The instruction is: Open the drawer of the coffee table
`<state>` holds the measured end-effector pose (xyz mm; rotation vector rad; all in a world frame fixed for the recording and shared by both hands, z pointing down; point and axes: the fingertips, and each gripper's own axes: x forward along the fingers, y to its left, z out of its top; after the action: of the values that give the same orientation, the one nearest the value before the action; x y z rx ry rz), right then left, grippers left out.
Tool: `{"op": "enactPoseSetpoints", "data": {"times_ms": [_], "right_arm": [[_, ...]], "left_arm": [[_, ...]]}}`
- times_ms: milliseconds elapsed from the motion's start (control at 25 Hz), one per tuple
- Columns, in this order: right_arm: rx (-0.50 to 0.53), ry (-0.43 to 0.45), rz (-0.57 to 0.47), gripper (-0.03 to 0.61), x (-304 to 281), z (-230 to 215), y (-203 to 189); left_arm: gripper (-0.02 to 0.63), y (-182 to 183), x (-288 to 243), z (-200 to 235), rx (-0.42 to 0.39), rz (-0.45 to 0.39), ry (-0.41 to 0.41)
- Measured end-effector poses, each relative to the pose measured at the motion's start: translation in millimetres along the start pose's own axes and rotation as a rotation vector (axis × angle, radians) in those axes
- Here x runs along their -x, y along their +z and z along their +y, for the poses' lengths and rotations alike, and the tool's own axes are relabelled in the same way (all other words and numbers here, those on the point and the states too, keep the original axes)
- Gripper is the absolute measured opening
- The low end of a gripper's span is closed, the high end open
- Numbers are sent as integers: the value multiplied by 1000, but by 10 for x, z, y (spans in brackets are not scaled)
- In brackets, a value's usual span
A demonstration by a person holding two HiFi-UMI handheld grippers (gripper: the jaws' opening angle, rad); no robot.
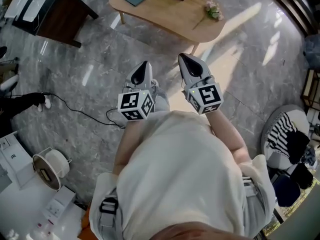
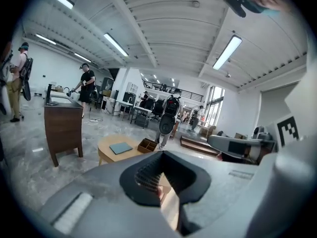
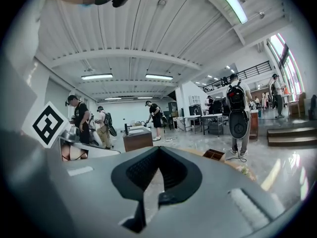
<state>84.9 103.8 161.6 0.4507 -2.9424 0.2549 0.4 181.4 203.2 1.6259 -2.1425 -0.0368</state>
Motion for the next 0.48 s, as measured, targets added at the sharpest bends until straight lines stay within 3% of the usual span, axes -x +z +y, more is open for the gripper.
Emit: {"op": "enactPoseSetpoints", "data": {"times_ms": [480], "right_arm": [[-14, -115, 6, 2, -1141, -122, 127]], "left_arm": [[2, 439, -819, 901, -52, 63, -115]]}}
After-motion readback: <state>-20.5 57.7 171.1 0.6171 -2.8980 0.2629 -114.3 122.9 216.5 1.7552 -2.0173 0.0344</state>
